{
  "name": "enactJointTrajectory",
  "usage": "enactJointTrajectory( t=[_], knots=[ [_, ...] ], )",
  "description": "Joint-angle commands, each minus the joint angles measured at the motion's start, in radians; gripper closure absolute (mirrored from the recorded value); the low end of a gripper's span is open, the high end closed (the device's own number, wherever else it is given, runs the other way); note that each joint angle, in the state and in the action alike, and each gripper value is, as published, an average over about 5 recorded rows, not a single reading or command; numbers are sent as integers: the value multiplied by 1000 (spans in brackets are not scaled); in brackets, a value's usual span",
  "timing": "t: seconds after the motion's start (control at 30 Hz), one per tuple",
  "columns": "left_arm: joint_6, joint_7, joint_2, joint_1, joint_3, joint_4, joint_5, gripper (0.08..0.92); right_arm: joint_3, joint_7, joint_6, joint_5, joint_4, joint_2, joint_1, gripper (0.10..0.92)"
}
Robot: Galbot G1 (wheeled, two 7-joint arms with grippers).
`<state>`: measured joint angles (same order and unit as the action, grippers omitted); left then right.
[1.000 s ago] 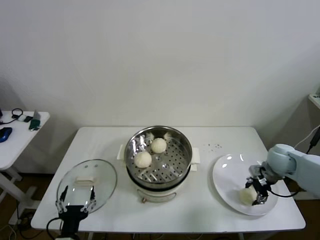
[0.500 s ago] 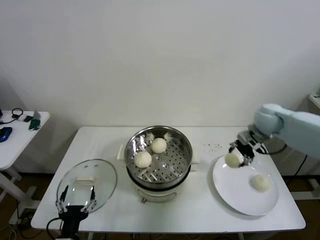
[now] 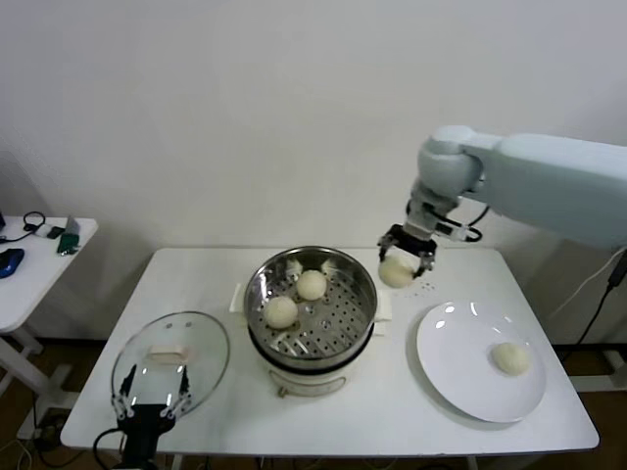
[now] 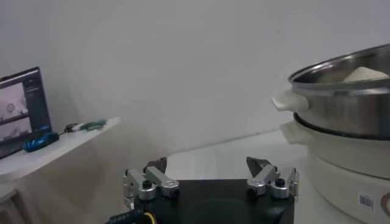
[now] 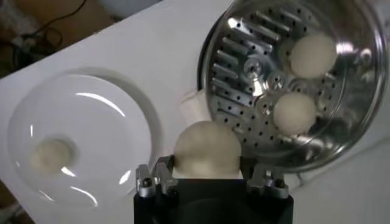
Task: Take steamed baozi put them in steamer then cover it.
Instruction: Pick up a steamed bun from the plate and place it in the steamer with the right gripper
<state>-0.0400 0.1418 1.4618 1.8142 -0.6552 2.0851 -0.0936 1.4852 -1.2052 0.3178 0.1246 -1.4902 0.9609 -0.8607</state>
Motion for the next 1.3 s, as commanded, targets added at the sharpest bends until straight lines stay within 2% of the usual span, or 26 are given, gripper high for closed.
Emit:
enactJointTrajectory(
  t=[0.03,0.2,0.43,1.1,1.3],
  knots=[
    [4,13,-3,4,-3,2,6,177,-49,-33,118,-77,-18,267,31,330],
    [4,12,-9,8,-16,5,23,177,-67,-42,149,-149,44,360,120,330],
    [-2,12,-14,8,-35,-9,52,177,-77,-46,148,-206,51,417,228,330],
    [-3,5,-11,2,-31,-24,52,177,-67,-54,151,-246,57,430,297,320],
    [-3,6,-14,0,-35,-25,54,177,-76,-65,141,-244,58,425,293,241]
  ],
)
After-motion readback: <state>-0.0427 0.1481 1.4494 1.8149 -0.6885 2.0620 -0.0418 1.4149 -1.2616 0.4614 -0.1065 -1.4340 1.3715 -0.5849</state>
